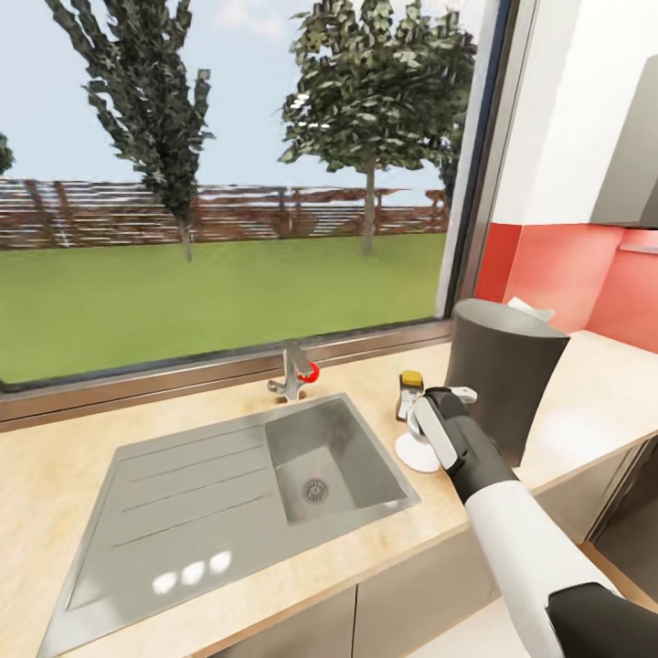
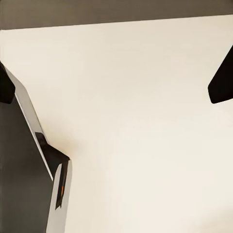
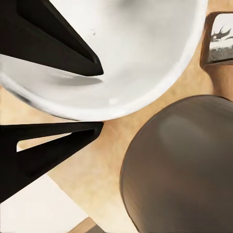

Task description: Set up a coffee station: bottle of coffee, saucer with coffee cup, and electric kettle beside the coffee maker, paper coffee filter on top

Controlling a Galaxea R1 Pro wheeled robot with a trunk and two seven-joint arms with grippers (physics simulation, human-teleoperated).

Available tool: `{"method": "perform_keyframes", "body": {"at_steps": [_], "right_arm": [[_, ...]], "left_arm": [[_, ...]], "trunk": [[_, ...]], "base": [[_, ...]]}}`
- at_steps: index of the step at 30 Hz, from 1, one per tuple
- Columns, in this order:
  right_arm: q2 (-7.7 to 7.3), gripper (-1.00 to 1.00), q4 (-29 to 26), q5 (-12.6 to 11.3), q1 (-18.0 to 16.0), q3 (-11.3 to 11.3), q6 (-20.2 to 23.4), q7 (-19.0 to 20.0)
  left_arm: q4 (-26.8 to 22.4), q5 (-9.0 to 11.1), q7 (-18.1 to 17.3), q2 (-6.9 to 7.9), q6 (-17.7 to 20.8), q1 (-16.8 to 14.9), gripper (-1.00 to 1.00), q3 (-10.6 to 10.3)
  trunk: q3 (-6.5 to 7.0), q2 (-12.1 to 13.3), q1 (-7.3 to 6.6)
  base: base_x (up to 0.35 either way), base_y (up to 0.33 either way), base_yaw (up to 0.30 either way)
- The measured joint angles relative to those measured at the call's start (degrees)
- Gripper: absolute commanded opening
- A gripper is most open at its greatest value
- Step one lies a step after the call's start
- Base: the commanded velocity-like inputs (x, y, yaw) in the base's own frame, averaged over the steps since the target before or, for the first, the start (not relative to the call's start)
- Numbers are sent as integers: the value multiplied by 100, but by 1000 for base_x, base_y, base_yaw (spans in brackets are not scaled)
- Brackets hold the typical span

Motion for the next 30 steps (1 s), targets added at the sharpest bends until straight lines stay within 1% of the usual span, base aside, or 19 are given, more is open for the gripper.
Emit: {"method": "perform_keyframes", "body": {"at_steps": [3, 5, 8, 11, 16, 30], "right_arm": [[0, -100, 219, -2, 1, -3, -38, 6], [-1, -100, 418, 5, 2, -4, -224, 12], [0, -100, 653, 0, 2, -5, -621, 30], [4, -100, 766, -1, 2, -1, -778, 47], [6, -100, 824, 0, 2, 0, -848, 59], [23, -100, 816, -3, 2, 16, -858, 109]], "left_arm": [[0, 0, 0, 1, 0, 0, 100, 0], [0, 0, 0, 0, 0, 0, 100, 0], [0, 0, 0, -5, 0, 0, 100, 0], [0, 0, 0, -6, 0, 0, 100, 0], [0, 0, 0, -7, 0, 0, 100, 0], [0, 0, 0, -7, 0, 0, 100, 1]], "trunk": [[0, 0, 1], [0, 0, 1], [0, 0, 1], [0, 0, 1], [0, -1, 1], [0, -1, 1]], "base": [[37, 0, 0], [12, 0, 0], [4, 0, 0], [1, 0, 0], [0, 0, 0], [0, 0, 0]]}}
